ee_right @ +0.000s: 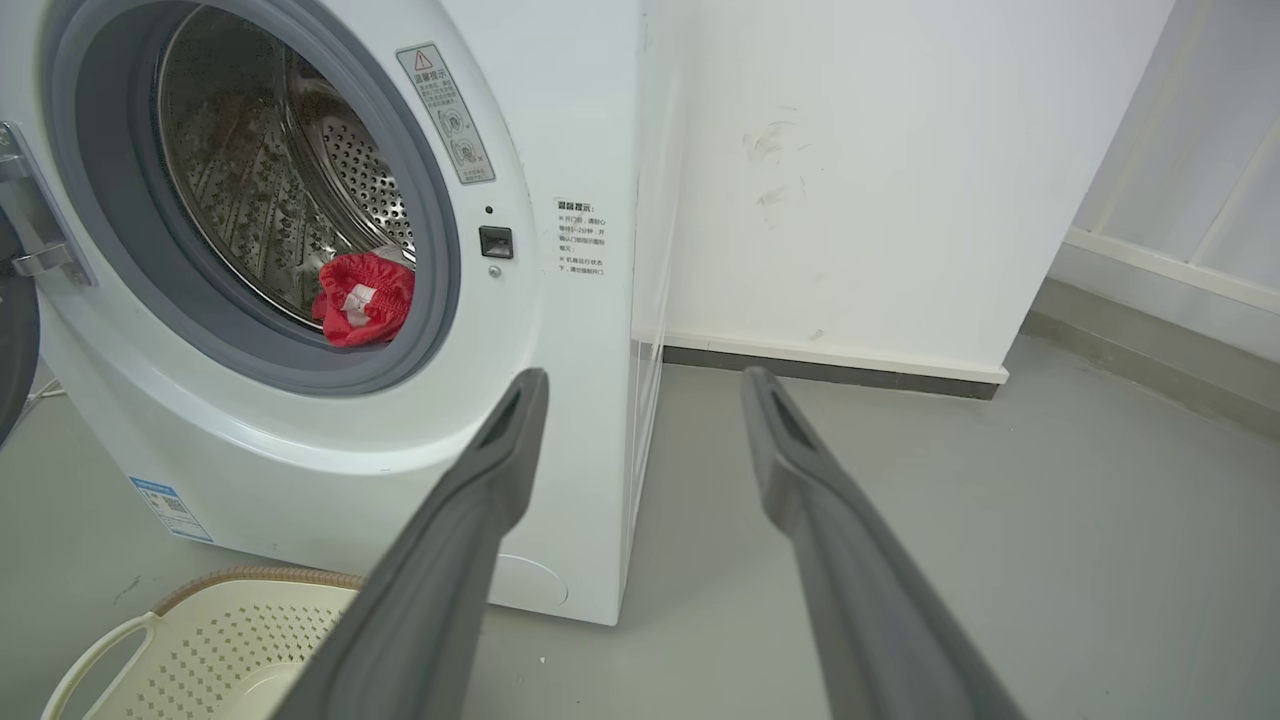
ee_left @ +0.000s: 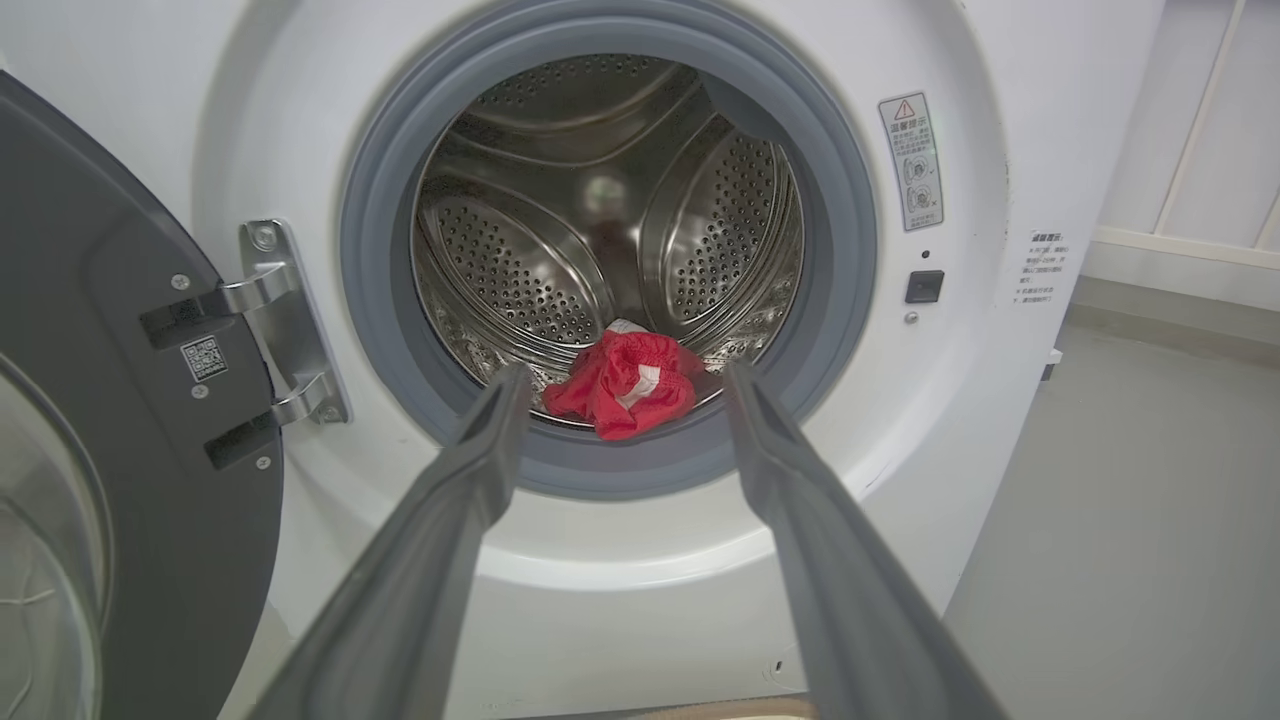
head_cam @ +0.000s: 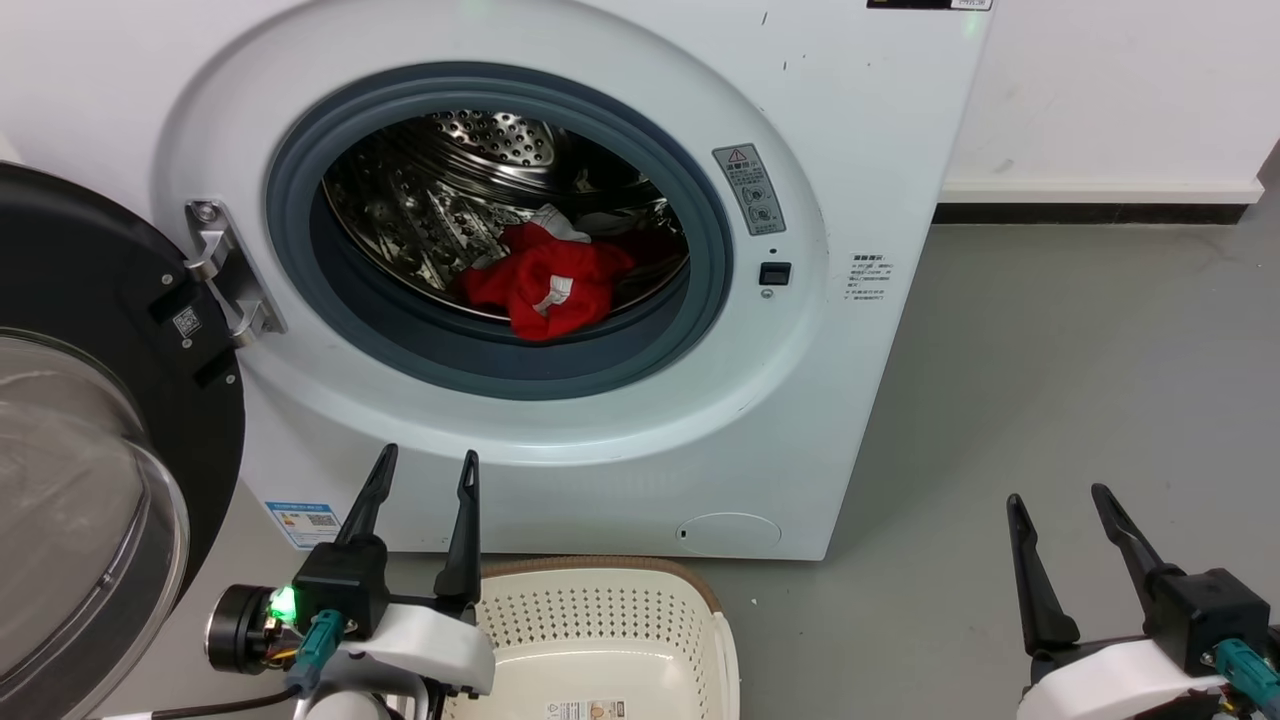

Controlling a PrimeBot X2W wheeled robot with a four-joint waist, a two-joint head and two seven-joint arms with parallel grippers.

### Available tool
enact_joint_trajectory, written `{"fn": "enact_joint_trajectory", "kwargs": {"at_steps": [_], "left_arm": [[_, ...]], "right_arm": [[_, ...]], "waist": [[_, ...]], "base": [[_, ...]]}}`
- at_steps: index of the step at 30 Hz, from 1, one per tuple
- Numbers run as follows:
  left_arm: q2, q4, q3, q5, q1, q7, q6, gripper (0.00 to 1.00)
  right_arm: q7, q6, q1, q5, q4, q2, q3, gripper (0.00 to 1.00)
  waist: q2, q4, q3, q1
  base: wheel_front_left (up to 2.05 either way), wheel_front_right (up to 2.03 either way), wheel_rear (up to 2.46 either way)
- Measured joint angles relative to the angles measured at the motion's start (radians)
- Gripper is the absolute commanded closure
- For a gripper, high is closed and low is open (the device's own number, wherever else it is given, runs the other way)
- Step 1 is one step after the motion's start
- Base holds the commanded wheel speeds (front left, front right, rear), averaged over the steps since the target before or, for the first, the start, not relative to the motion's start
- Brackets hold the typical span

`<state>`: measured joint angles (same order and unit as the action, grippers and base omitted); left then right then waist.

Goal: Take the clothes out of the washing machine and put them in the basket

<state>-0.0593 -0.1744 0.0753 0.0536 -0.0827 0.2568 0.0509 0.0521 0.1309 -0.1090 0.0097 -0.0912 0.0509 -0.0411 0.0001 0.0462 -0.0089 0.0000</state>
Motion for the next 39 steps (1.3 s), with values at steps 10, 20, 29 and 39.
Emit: {"fn": "enact_joint_trajectory", "kwargs": {"at_steps": [10, 20, 29, 39], "left_arm": [[0.000, -0.020, -0.008, -0.014, 0.000, 0.006, -0.007, 0.00], [0.001, -0.030, -0.012, -0.011, -0.002, 0.006, -0.007, 0.00], [0.002, -0.058, -0.015, -0.010, -0.027, 0.006, -0.018, 0.00], [-0.001, -0.160, -0.030, 0.007, -0.199, 0.006, -0.030, 0.00]], "right_arm": [[0.000, 0.000, -0.004, -0.017, -0.001, 0.000, -0.001, 0.00], [0.000, 0.000, -0.004, -0.009, 0.005, 0.000, -0.001, 0.00], [-0.001, 0.000, -0.001, -0.009, 0.002, 0.000, 0.003, 0.00], [-0.008, 0.000, 0.061, -0.020, -0.029, 0.000, 0.047, 0.00]], "waist": [[0.0000, 0.002, 0.001, 0.0000], [0.0000, 0.002, 0.003, 0.0000], [0.0000, -0.002, 0.019, 0.0000], [0.0000, -0.026, 0.125, 0.0000]], "base": [[0.00, 0.00, 0.00], [0.00, 0.00, 0.00], [0.00, 0.00, 0.00], [0.00, 0.00, 0.00]]}}
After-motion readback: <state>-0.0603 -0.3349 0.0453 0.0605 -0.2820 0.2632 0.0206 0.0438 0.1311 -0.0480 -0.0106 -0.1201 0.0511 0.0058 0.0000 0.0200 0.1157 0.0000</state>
